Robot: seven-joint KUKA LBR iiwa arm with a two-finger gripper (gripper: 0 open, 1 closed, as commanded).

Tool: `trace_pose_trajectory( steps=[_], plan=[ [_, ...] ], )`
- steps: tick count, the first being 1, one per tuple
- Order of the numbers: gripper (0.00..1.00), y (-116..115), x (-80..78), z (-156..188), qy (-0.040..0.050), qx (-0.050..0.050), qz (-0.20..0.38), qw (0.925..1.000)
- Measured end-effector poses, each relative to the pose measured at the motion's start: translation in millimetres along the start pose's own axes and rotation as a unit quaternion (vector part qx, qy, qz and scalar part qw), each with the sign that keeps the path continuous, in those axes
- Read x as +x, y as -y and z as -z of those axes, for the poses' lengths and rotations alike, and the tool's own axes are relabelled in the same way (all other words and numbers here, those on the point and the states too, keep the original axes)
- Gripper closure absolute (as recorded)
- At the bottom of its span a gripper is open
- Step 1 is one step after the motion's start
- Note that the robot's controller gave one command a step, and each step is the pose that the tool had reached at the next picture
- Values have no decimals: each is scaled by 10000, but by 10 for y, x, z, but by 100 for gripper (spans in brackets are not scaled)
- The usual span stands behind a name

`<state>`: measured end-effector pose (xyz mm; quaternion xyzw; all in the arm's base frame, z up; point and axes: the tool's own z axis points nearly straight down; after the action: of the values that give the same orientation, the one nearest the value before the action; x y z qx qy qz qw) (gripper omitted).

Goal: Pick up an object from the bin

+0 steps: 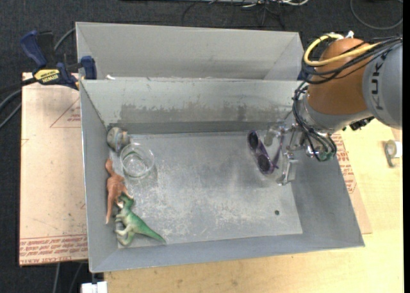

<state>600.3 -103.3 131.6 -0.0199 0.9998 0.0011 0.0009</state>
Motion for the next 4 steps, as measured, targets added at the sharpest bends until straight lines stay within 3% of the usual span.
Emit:
trace_pose_trajectory(
  steps=[1, 2, 3, 4],
  plan=[
    [0, 134, -297, 12, 20, 9, 2320, 9727],
    [0, 252, -422, -605, 28, -3, 3209, 9471],
    [100, 185, -489, -596, 58, 16, 3833, 9236],
    [100, 185, -489, -596, 58, 16, 3833, 9236]
  ],
)
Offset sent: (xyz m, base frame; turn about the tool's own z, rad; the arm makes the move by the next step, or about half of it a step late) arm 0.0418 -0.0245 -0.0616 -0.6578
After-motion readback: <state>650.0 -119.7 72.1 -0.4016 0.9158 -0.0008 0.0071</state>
